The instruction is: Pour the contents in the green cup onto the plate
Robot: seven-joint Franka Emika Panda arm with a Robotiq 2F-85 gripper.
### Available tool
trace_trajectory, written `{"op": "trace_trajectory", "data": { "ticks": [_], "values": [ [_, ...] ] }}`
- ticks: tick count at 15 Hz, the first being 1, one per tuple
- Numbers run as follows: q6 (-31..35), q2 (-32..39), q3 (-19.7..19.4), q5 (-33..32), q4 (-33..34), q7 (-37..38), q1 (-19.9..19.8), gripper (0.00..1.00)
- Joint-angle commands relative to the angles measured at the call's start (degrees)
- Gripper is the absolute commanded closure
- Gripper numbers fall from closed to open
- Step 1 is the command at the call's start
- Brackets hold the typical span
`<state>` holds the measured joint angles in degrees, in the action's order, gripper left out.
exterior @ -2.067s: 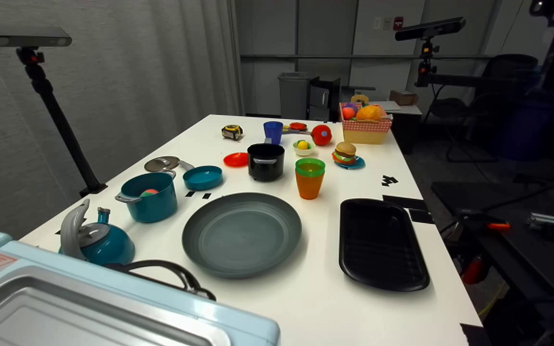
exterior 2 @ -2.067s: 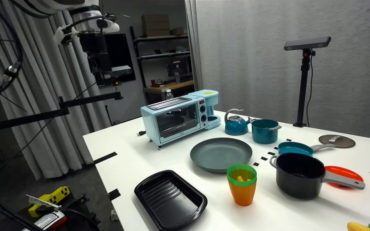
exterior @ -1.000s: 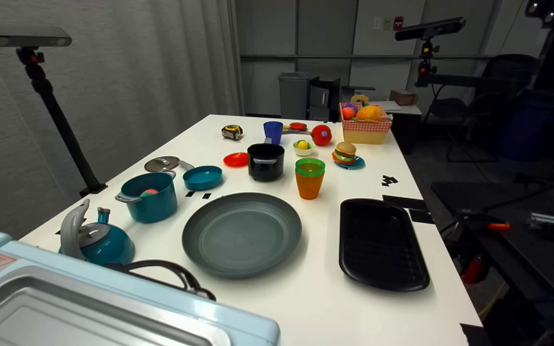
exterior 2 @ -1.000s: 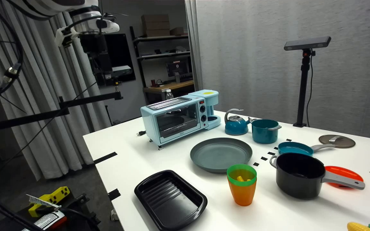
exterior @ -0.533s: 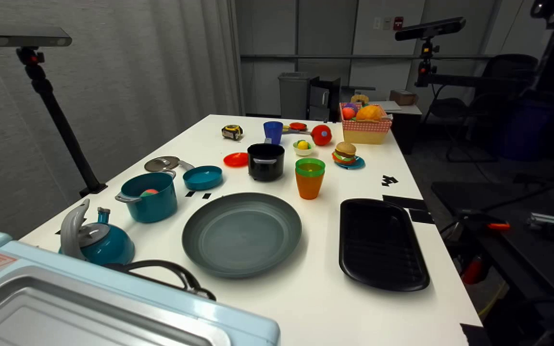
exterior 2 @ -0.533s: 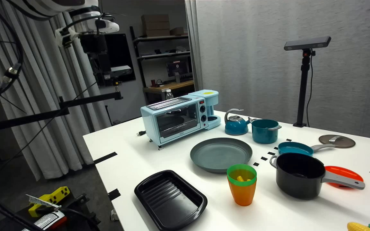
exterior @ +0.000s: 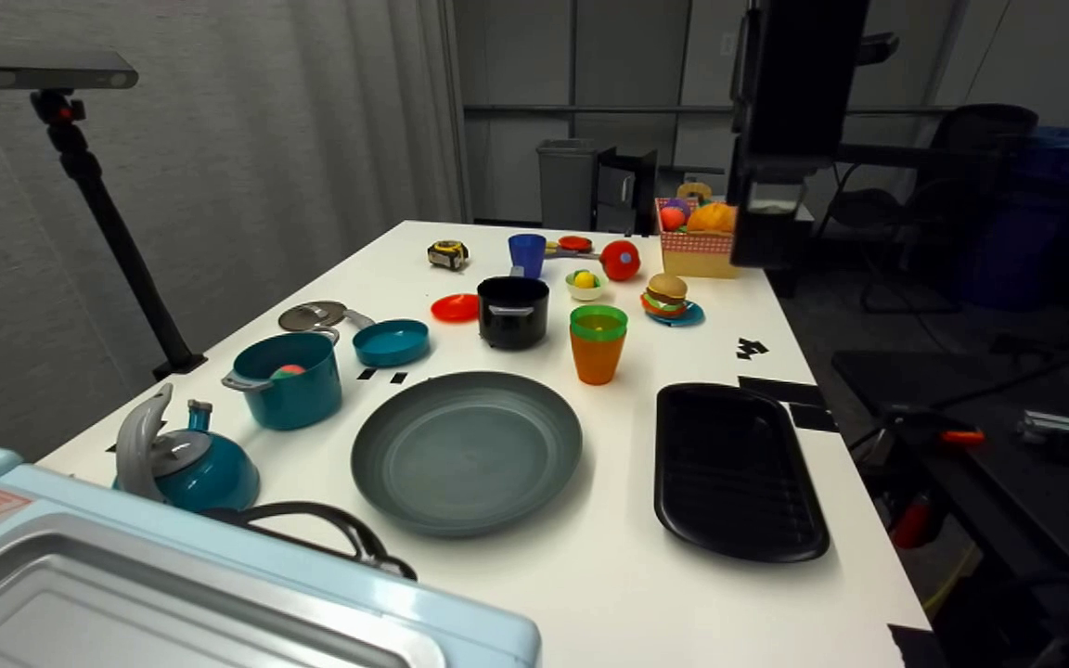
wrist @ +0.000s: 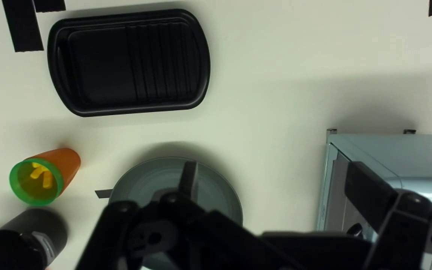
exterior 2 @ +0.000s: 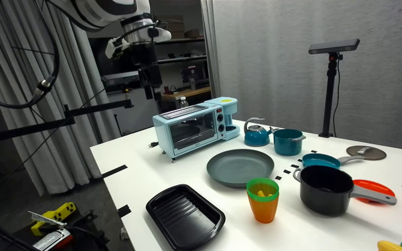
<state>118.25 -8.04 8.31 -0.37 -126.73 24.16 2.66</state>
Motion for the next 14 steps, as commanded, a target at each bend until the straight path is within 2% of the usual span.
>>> {"op": "trace_trajectory", "data": {
  "ticks": [1, 4, 7, 14],
  "values": [
    [-0.15, 0.19, -0.29, -0.07, 0.38, 0.05, 0.62, 0.0],
    [0.07, 0.21, -0.17, 0.19, 0.64, -0.15, 0.73, 0.0],
    [0.88, 1.45, -0.63, -2.63, 0.96, 0.43, -0.05, 0.0],
    [1.06, 3.71, -4.75, -10.35, 0.38, 0.53, -2.7, 0.0]
  ]
}}
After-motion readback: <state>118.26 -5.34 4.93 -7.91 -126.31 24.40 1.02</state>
